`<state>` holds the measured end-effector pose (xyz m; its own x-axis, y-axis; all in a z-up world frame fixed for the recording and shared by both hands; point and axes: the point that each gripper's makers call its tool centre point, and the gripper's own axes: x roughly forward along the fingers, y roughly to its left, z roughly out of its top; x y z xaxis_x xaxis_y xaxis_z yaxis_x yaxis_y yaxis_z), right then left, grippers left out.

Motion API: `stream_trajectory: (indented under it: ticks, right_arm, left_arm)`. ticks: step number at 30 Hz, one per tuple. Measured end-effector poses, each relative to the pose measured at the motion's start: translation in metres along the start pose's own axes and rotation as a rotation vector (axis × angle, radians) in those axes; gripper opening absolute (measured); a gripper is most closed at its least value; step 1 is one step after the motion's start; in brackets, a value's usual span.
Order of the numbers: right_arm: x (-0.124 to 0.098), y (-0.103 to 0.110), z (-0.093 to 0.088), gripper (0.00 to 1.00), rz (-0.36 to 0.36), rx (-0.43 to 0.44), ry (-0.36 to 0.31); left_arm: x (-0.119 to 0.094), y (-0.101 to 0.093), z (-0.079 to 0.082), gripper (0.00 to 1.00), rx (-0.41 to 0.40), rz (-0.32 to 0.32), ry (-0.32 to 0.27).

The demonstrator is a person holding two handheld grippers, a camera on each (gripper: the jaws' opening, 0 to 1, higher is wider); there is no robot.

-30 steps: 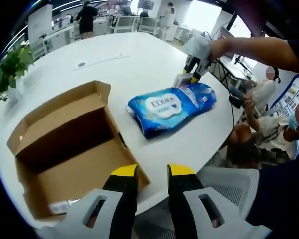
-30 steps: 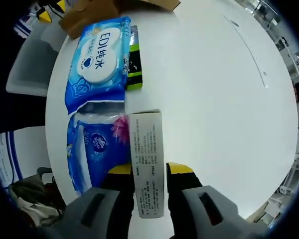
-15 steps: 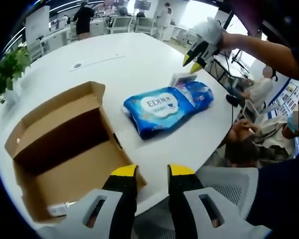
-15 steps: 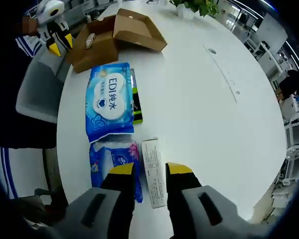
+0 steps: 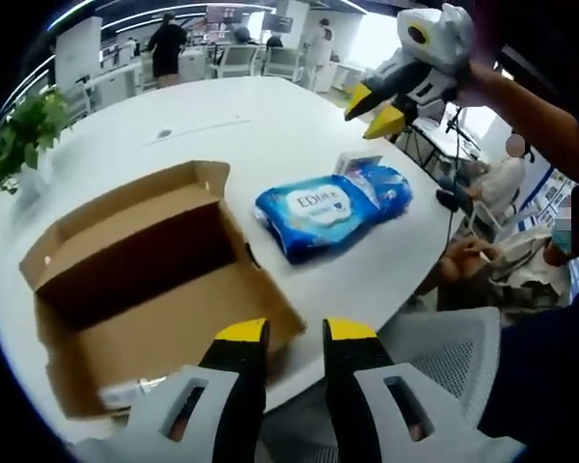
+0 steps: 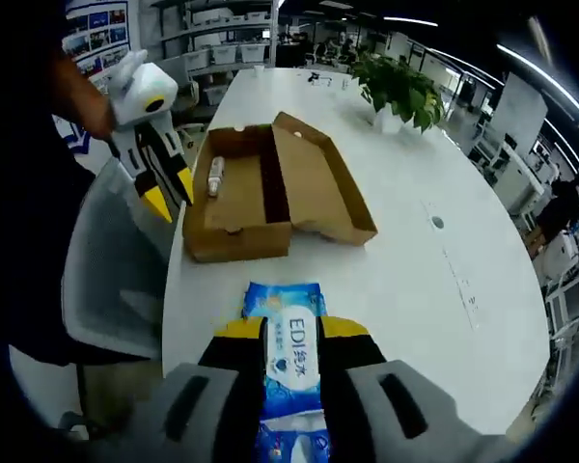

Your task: Operate the shoe box by opening the lid, removing the specified soft item, and placing it in the target area until the item is outside and the box remains undamaged.

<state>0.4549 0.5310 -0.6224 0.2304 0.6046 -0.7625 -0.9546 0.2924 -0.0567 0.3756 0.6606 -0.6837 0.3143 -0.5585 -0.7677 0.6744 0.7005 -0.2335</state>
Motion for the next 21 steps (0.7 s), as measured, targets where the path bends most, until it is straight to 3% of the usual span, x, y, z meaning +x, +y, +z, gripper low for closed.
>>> stream_trajectory:
  ticks: [4,6,11,15,21]
  right_arm:
    - [0.043,0.025,0.039,0.16,0.039,0.002,-0.057]
    - [0.068,0.043,0.051,0.15,0.057,-0.044,-0.045]
    - [0.131,0.085,0.064,0.16,0.130,-0.139,0.015]
    - [0.168,0.095,0.072,0.17,0.152,-0.128,0.047]
    - [0.205,0.109,0.071,0.19,0.214,-0.119,0.116]
  left_arm:
    - [-0.015,0.018,-0.014,0.20,-0.027,0.018,-0.010]
    - [-0.025,0.030,-0.023,0.20,-0.032,0.033,-0.016]
    - [-0.049,0.067,-0.044,0.20,-0.065,0.068,-0.024]
    - [-0.066,0.091,-0.051,0.20,-0.055,0.095,-0.032]
    - [-0.086,0.124,-0.062,0.20,-0.026,0.113,-0.035]
